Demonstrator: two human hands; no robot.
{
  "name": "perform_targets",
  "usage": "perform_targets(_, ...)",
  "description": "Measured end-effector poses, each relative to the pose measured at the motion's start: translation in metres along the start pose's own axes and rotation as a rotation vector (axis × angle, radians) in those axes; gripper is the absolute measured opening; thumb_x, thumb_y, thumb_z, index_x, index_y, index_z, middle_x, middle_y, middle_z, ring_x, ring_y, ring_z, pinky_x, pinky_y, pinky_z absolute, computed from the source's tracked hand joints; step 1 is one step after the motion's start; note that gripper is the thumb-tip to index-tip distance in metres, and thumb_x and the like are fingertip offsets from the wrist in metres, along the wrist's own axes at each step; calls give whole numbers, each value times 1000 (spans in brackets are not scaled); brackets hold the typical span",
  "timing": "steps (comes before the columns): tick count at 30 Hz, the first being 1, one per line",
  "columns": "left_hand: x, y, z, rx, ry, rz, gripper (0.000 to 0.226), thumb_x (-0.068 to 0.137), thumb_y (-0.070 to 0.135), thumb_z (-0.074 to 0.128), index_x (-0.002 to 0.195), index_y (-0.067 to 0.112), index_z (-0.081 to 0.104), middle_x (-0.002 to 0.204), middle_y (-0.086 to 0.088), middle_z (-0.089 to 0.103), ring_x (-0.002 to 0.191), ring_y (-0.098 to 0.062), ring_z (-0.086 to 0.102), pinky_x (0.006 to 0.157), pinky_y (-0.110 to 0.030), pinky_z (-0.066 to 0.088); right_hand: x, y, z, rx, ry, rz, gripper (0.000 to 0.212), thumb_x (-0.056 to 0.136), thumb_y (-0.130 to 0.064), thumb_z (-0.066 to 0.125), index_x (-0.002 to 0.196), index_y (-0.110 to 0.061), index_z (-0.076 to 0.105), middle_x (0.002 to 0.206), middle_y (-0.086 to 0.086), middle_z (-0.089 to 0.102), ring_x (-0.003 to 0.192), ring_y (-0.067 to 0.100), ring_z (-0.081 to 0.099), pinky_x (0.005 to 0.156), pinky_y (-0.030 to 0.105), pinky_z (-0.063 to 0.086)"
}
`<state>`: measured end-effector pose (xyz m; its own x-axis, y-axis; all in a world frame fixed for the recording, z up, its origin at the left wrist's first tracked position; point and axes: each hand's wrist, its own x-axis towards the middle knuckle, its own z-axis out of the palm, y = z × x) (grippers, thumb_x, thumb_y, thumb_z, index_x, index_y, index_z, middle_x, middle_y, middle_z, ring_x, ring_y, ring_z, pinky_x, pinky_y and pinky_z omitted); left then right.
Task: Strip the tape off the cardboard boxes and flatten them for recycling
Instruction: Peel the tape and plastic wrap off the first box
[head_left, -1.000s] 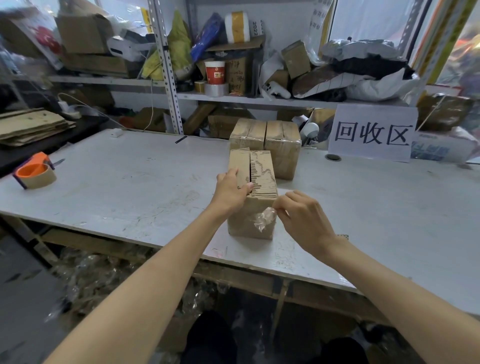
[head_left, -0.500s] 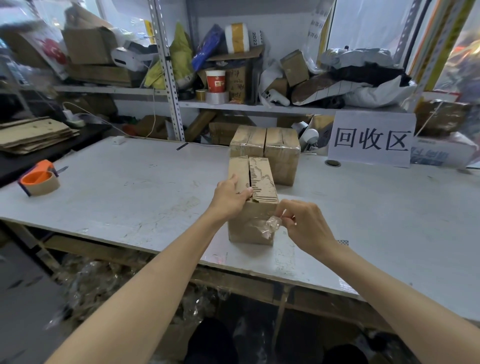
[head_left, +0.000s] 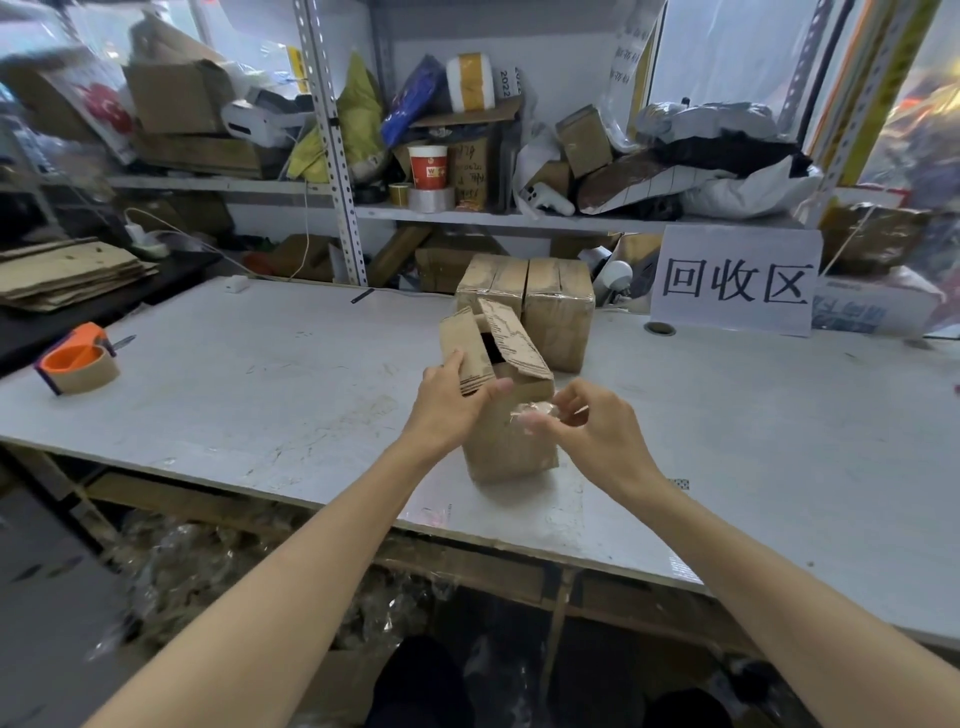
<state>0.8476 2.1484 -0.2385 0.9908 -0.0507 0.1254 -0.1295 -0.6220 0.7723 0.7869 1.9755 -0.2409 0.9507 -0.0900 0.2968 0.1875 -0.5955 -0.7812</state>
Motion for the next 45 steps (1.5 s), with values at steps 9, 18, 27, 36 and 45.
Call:
perform_targets(9,7,30,-49,74,233,135,44,91,42,67,130,25,60,122,1,63,104,-13,53,82,-30,42,31,-42,-19,101,179,-171,40,67,-4,83,100,-15,63,76,-1,68,71,10,65,64,20,56)
perform_targets(18,19,32,-53,117,235,28,43,89,51,66,116,19,64,111,-1,64,102,-25,60,90,-45,53,33,-51,-40,188,-15,-90,19,66,-4,80,79,-11,67,58,7,63,52,7,55,53,20,42)
perform_targets(27,19,35,-45,26,184,30,43,88,48,68,124,26,63,122,-2,65,108,-25,61,91,-47,55,47,-65,-35,-43,76,-206,31,81,-10,71,111,-18,72,93,2,62,79,18,63,80,29,55)
perform_targets(36,23,33,-43,40,215,43,47,87,52,67,127,28,62,125,-1,65,111,-22,59,81,-33,45,60,-64,-22,-184,191,-388,33,74,-13,80,99,-12,59,87,0,69,84,12,60,67,28,49)
perform_targets(45,29,31,-46,37,240,41,40,88,54,65,120,30,64,121,0,66,109,-24,61,83,-31,45,75,-64,-23,-166,68,-460,10,85,-5,67,92,-5,74,85,3,68,80,19,63,75,35,54)
